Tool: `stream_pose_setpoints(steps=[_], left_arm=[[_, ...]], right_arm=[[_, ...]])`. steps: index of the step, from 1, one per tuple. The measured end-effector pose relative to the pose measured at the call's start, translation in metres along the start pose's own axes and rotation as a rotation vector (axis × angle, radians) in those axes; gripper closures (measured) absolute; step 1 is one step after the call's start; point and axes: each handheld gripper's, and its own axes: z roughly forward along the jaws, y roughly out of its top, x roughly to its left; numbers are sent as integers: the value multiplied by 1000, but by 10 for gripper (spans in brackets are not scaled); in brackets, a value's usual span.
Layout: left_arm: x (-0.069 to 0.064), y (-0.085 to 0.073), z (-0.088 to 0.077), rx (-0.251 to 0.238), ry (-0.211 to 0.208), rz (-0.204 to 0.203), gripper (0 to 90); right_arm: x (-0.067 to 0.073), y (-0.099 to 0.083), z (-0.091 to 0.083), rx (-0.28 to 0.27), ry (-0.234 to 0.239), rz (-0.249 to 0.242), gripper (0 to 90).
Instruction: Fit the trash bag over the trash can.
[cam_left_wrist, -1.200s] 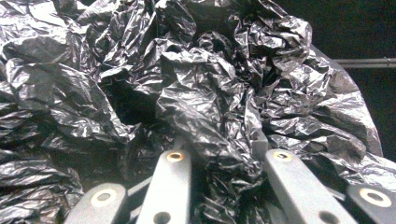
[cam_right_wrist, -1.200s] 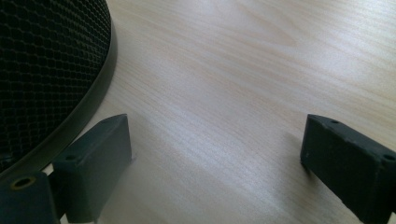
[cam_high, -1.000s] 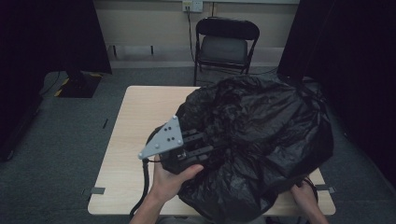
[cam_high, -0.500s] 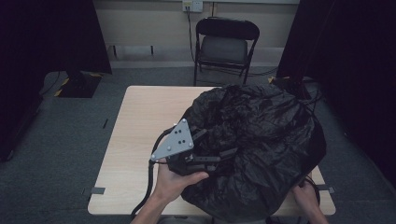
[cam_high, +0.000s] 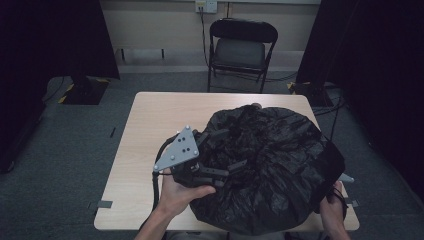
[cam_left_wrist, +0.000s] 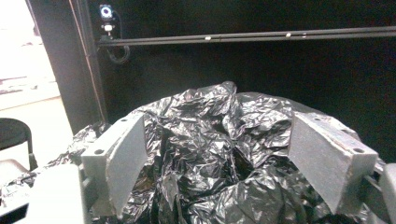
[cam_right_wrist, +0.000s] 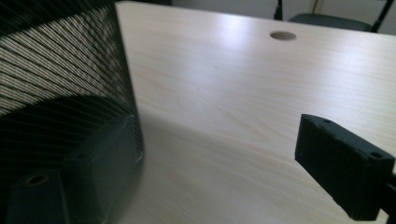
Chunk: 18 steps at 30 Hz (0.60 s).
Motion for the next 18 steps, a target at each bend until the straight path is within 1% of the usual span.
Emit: stream_pose_setpoints(steps=[3,4,5,7,9,11,13,14,17,18], left_arm=[[1,0,-3,-4,12,4,195],[2,0,-4,1,13,6,196],[2,0,-4,9,13,10,199],[3,0,-5,22,14,25,209],[4,-1,-5,27,16,36,223],[5,-2,-7,32,24,37,234],[5,-4,-8,44,35,43,247],[6,-5,-9,50,41,49,251],[7,-8,-14,69,55,52,253],[7,-9,-17,76,64,58,253]], right_arm=[[5,3,-1,-25,29,-2,116],[7,4,-1,-31,40,-9,138],[9,5,0,-32,30,-20,152],[11,7,1,-39,29,-15,154],[13,8,3,-35,32,-21,156],[17,10,6,-36,41,-21,174],[22,12,9,-31,44,-36,176],[26,13,11,-32,45,-28,176],[35,16,18,-28,71,-41,176],[39,17,20,-29,81,-39,175]])
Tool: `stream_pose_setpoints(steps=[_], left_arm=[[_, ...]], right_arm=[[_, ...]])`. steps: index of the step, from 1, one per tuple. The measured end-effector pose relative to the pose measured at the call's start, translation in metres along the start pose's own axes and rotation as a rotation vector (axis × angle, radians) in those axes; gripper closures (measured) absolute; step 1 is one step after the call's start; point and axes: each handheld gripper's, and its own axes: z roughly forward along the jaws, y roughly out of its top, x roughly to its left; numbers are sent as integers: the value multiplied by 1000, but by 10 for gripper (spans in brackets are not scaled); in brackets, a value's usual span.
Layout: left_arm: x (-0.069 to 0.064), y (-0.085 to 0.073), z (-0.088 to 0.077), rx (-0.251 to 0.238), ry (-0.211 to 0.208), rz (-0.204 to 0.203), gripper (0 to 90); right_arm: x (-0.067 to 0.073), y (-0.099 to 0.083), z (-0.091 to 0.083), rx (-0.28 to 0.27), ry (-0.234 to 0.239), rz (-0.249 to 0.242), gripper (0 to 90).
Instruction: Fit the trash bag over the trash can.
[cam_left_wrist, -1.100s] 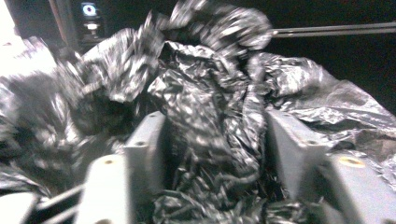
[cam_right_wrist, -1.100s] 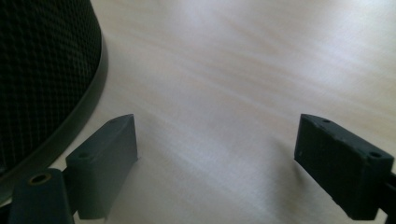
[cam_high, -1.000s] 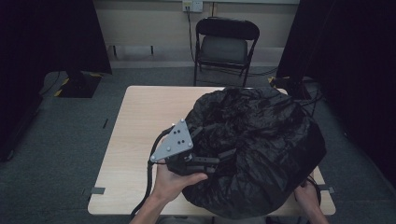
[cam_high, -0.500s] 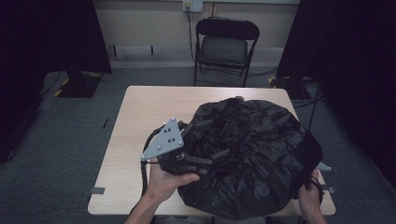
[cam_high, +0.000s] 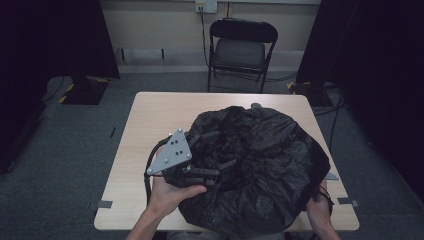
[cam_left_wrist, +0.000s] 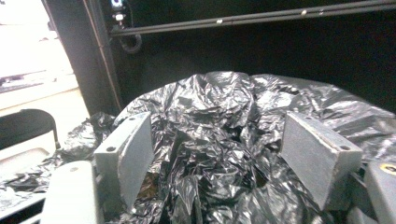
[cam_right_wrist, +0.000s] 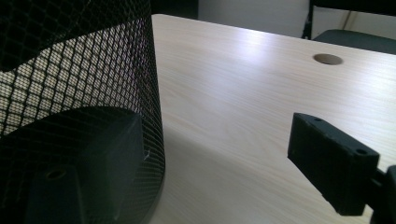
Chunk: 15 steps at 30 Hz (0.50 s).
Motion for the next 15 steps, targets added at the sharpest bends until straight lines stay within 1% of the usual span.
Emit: stream_pose_setpoints(steps=[2,4,8,9,11,13,15], left_arm=[[1,-1,-6,3,23,6,253],[2,-2,-13,-1,38,5,253],[5,-5,-25,-5,63,1,254],[6,-5,-28,0,68,5,254],[7,-6,-33,4,77,7,254],[6,-7,-35,4,83,3,255],[6,-8,-42,0,92,7,257]], right_arm=[[6,2,5,0,15,2,175],[12,3,10,1,24,-10,172],[22,4,17,1,45,-8,167],[23,4,20,0,52,-5,168],[26,5,25,-5,67,22,168],[29,6,28,-6,68,22,168],[33,9,34,-5,68,5,164]])
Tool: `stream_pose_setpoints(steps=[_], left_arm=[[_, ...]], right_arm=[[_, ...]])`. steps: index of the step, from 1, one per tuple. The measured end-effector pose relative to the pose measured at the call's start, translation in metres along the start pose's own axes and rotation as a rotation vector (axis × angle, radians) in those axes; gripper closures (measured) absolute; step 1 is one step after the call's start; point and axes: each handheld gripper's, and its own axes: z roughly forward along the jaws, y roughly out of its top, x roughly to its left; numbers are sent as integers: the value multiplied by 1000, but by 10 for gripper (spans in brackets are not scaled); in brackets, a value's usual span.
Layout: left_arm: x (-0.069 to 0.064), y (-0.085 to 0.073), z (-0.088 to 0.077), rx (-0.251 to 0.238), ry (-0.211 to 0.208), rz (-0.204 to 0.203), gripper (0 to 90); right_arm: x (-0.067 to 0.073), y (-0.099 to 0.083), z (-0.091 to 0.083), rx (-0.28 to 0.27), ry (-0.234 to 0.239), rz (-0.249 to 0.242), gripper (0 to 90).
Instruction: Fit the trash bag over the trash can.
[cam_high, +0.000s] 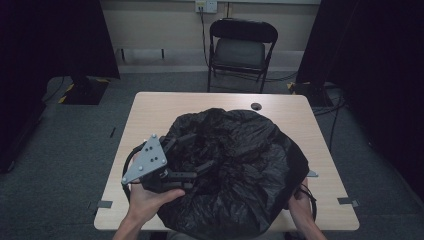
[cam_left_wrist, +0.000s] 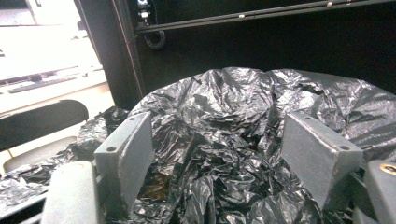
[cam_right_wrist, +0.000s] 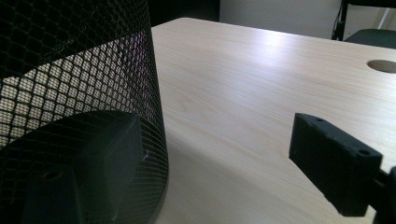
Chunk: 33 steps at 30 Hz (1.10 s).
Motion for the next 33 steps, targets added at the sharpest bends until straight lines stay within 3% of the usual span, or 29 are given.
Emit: stream_pose_setpoints(steps=[3,7,9,13,16,20,21,22,24,26,29,33], left_arm=[[1,-1,-9,2,19,4,257],[3,0,-20,-9,32,2,256],[5,2,-28,-24,39,-2,253],[11,3,-41,-29,83,-19,253],[15,1,-49,-28,91,-34,253],[18,-1,-57,-49,87,-76,253],[19,1,-60,-64,78,-109,253],[19,1,-60,-68,66,-111,253],[16,1,-59,-53,47,-98,253],[12,1,-56,-35,35,-84,258],[5,-6,-44,4,-7,-62,301],[2,-13,-32,45,21,-43,303]], right_arm=[[5,2,9,0,19,8,160],[9,6,9,42,28,-50,109],[0,10,-4,25,25,-38,114],[-16,23,-32,6,-29,6,117],[-26,39,-56,-32,-66,16,120],[-35,62,-86,-56,-124,-2,113],[-38,67,-92,-55,-151,-4,112],[-40,71,-98,-75,-165,8,113],[-42,79,-109,-120,-145,31,114],[-40,84,-115,-136,-136,26,116],[-29,107,-136,-207,-110,-9,127],[-21,122,-149,-261,-83,-37,131]])
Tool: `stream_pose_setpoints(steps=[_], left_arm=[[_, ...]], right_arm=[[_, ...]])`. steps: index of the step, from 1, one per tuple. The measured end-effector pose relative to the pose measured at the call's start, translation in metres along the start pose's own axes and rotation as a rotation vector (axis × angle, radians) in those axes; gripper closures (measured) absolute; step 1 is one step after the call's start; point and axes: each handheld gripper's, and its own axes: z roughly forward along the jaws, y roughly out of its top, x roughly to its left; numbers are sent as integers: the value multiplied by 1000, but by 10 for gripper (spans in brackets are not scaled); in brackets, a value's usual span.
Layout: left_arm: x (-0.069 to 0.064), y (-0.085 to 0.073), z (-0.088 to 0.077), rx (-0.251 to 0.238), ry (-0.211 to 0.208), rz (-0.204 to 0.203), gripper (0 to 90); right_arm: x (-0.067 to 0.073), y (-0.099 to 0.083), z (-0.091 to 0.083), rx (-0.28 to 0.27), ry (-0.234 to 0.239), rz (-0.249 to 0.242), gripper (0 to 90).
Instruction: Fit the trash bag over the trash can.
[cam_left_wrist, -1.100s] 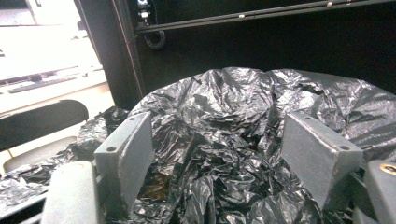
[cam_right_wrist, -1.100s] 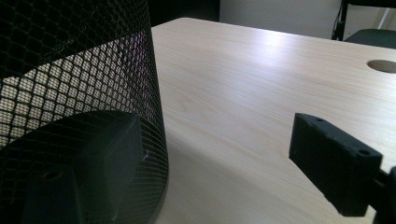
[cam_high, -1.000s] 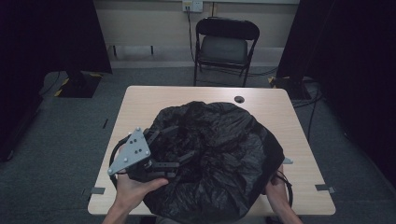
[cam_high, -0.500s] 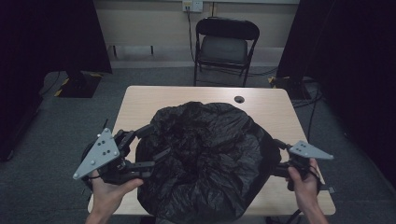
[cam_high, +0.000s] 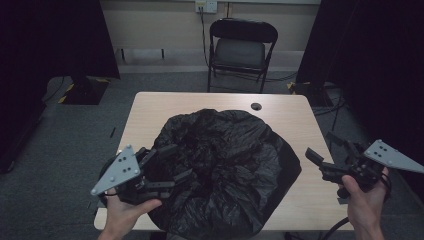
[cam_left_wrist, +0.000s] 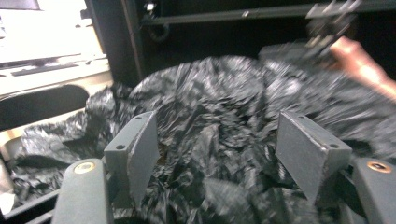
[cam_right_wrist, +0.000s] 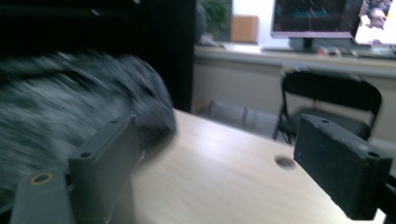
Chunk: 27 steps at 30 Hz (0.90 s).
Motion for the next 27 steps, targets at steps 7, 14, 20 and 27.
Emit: stream_pose_setpoints(steps=[7,14,20,27], left_arm=[[-3,-6,15,39,-5,5,278],[-1,-8,15,12,-15,-6,272],[0,-9,14,5,-15,-2,272],[2,-11,11,-10,-9,-5,272]], right_arm=[[48,8,5,4,331,-47,115],[62,-10,25,55,426,-68,372],[56,-22,33,53,479,-83,795],[52,-49,37,123,415,-82,900]])
